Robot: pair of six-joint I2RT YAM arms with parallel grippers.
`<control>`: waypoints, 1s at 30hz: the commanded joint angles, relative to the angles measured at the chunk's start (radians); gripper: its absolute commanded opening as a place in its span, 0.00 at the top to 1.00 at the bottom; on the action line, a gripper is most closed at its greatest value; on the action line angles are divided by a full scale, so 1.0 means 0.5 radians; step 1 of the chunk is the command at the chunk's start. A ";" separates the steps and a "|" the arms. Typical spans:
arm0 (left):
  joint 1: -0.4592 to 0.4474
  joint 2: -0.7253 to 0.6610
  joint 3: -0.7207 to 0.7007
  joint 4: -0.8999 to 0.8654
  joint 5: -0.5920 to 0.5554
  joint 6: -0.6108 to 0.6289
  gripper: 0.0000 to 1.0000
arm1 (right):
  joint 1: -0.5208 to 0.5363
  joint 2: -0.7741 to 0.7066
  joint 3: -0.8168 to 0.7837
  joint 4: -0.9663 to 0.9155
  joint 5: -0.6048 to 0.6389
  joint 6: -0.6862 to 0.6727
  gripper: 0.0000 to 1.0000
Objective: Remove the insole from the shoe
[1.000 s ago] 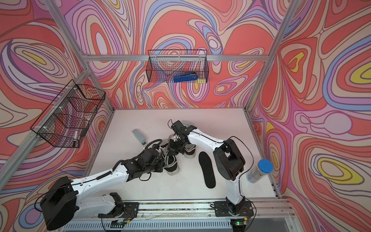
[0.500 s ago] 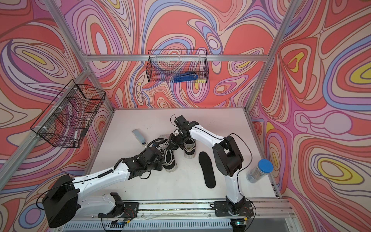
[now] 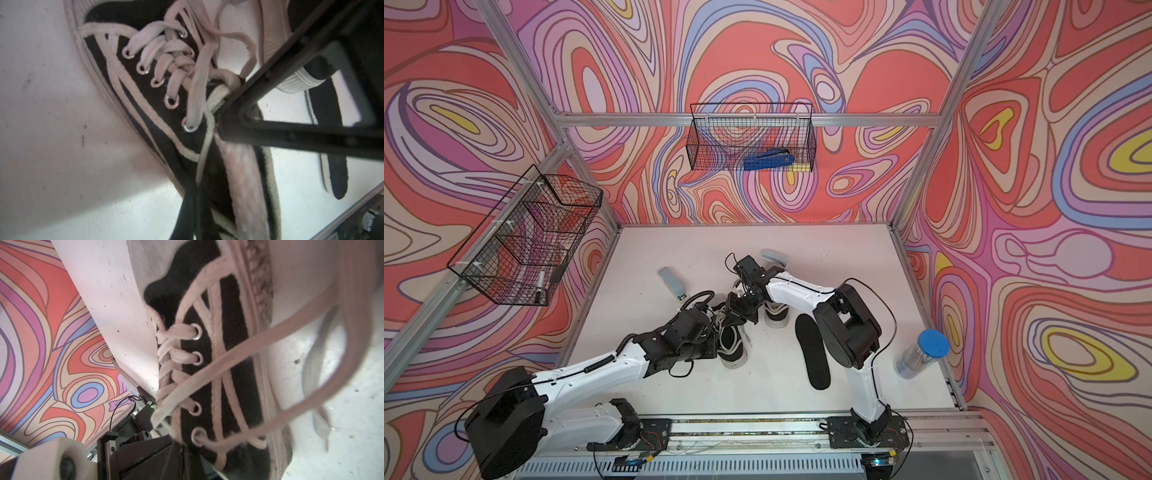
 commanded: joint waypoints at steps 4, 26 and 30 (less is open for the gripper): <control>-0.002 -0.026 -0.083 0.236 0.224 -0.174 1.00 | 0.030 -0.177 -0.110 0.116 0.282 -0.085 0.74; 0.082 -0.124 -0.240 0.317 0.279 -0.280 1.00 | 0.719 -1.296 -1.333 1.147 1.579 -1.540 0.62; 0.085 -0.127 -0.237 0.308 0.277 -0.283 1.00 | 0.757 -1.151 -1.291 1.158 1.600 -1.547 0.61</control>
